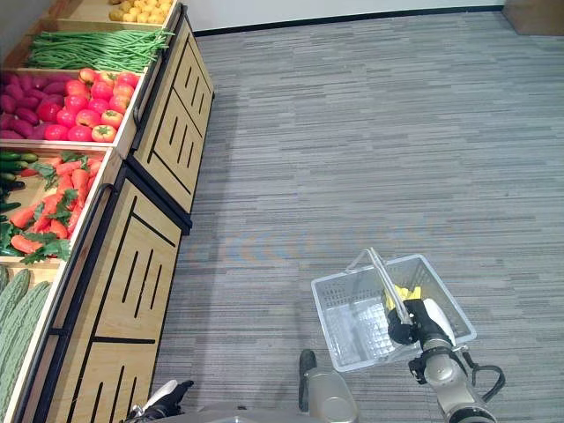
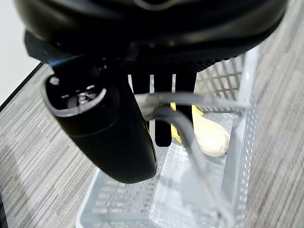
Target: Get the vegetables into the basket
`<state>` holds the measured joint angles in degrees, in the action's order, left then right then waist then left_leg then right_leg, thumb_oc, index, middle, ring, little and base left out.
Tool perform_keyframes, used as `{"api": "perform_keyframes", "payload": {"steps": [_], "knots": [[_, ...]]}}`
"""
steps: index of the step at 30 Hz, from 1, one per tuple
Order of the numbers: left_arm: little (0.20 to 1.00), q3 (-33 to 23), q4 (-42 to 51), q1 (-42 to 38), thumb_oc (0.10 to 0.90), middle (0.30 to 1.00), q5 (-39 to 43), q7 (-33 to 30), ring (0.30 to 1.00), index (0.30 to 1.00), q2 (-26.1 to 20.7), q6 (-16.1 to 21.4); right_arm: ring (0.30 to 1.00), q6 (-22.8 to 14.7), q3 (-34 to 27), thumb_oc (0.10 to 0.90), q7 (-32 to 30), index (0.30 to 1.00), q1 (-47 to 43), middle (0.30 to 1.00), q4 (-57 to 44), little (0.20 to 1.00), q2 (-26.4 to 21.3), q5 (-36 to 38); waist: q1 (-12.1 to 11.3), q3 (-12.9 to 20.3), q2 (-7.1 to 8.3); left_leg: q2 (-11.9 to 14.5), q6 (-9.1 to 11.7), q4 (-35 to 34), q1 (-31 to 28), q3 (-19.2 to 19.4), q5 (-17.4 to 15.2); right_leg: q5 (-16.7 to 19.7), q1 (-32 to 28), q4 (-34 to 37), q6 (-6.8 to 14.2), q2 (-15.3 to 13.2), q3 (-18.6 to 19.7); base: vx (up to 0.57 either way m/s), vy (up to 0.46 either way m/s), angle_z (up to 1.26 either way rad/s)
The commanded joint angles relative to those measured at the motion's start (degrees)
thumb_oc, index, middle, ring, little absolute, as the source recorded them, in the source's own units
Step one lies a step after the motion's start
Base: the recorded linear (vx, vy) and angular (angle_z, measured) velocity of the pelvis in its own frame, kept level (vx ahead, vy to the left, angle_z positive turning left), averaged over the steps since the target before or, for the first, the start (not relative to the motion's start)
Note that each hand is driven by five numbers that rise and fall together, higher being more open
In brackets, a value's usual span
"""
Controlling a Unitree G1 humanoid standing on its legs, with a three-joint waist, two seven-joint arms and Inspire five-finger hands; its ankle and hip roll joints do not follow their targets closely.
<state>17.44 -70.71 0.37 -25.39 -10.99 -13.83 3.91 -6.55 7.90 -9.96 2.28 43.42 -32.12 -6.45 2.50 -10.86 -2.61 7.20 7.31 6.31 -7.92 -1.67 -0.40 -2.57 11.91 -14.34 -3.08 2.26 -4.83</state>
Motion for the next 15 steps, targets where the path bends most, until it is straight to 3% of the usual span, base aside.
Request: {"api": "perform_keyframes", "payload": {"steps": [1, 5, 8, 9, 10, 11, 13, 14, 15], "knots": [[1.000, 0.1, -1.6, -0.1, 0.900, 1.000, -0.9, -1.2, 1.000, 1.000, -2.8, -1.1, 0.300, -4.8, -2.4, 0.400, -2.0, 0.300, 2.0, 0.300, -7.4, 0.300, -1.9, -0.9, 0.2, 1.8, 0.72, -2.2, -1.6, -1.2, -2.2, 0.2, 0.4, 5.2, 2.3, 3.4, 8.3, -3.5, 4.4, 0.07, -0.072, 0.03], [1.000, -0.7, -1.7, -0.2, 0.900, 1.000, -0.4, -1.4, 1.000, 1.000, -3.1, -1.5, 0.300, -4.8, -2.3, 0.400, -1.9, 0.300, 2.8, 0.300, -7.6, 0.300, -2.4, -1.8, 0.1, 1.7, 0.23, -1.7, -0.6, 0.9, -0.7, -0.6, 4.7, 4.3, 1.5, 3.8, 7.3, -2.8, 4.5, 0.05, -0.081, 0.02], [1.000, -0.2, -1.3, -1.7, 0.900, 1.000, -0.6, -2.0, 1.000, 1.000, -3.4, -2.0, 0.300, -4.6, -2.7, 0.400, -2.7, 0.300, 2.9, 0.300, -7.6, 0.300, -3.0, -1.6, -0.3, 0.0, 1.22, -2.4, 0.1, 9.5, 4.7, -0.9, 8.3, 2.6, -1.2, 4.0, 5.8, -3.6, 4.1, 0.06, -0.102, 0.15], [1.000, 0.5, -1.0, -2.6, 0.900, 1.000, -0.5, -2.2, 1.000, 1.000, -3.2, -2.1, 0.300, -4.4, -3.4, 0.400, -3.5, 0.300, 3.0, 0.300, -7.1, 0.300, -2.8, -1.3, -0.6, -1.0, 2.15, -2.0, -0.8, 8.1, 8.7, 0.8, 6.8, 2.3, -2.9, 4.5, 6.1, -5.2, 4.0, 0.13, 0.010, 0.46], [1.000, 0.8, -1.0, -3.1, 0.900, 1.000, -0.6, -2.4, 1.000, 1.000, -3.2, -2.1, 0.300, -4.3, -4.0, 0.400, -4.0, 0.300, 3.3, 0.300, -7.0, 0.300, -2.8, -1.2, -1.1, -1.2, 3.08, -1.3, -1.6, 3.4, 12.5, 3.3, 3.2, 2.0, -4.9, 5.9, 7.1, -6.6, 3.7, 0.13, 0.024, 0.37], [1.000, 0.8, -1.0, -3.1, 0.900, 1.000, -0.5, -2.4, 1.000, 1.000, -3.2, -2.1, 0.300, -4.3, -4.0, 0.400, -4.0, 0.300, 3.3, 0.300, -7.0, 0.300, -2.8, -1.2, -1.2, -1.2, 3.13, -1.4, -1.7, 3.4, 12.4, 3.4, 3.0, 1.9, -5.0, 5.9, 7.2, -6.7, 3.8, 0.13, 0.074, 0.51], [1.000, 1.2, -0.9, -3.1, 0.900, 1.000, -0.8, -2.8, 1.000, 1.000, -3.2, -2.3, 0.300, -4.2, -3.8, 0.400, -4.6, 0.300, 2.9, 0.300, -6.8, 0.300, -2.9, -1.5, -1.9, -1.4, 2.78, 0.1, -1.6, -1.8, 15.1, 3.7, 4.4, 1.3, -5.8, 6.3, 7.7, -6.9, 4.3, 0.13, 0.138, 0.38], [1.000, 1.7, -0.8, -3.3, 0.900, 1.000, -1.7, -3.0, 1.000, 1.000, -3.4, -2.2, 0.300, -4.2, -3.5, 0.400, -5.2, 0.300, 2.6, 0.300, -6.3, 0.300, -2.7, -1.7, -2.7, -1.3, 2.26, 1.5, -0.9, -5.7, 17.6, 4.2, 8.7, 0.5, -7.5, 6.8, 7.9, -6.6, 5.2, 0.22, 0.197, 0.02], [1.000, 1.9, -0.8, -3.3, 0.900, 1.000, -2.1, -2.8, 1.000, 1.000, -3.6, -2.4, 0.300, -4.0, -3.4, 0.400, -5.2, 0.300, 2.6, 0.300, -6.3, 0.300, -2.5, -1.9, -3.1, -1.2, 2.26, 1.7, -0.8, -6.8, 17.8, 4.3, 9.7, 0.1, -8.3, 7.1, 8.1, -6.4, 6.0, 0.20, 0.161, -0.36]]}}
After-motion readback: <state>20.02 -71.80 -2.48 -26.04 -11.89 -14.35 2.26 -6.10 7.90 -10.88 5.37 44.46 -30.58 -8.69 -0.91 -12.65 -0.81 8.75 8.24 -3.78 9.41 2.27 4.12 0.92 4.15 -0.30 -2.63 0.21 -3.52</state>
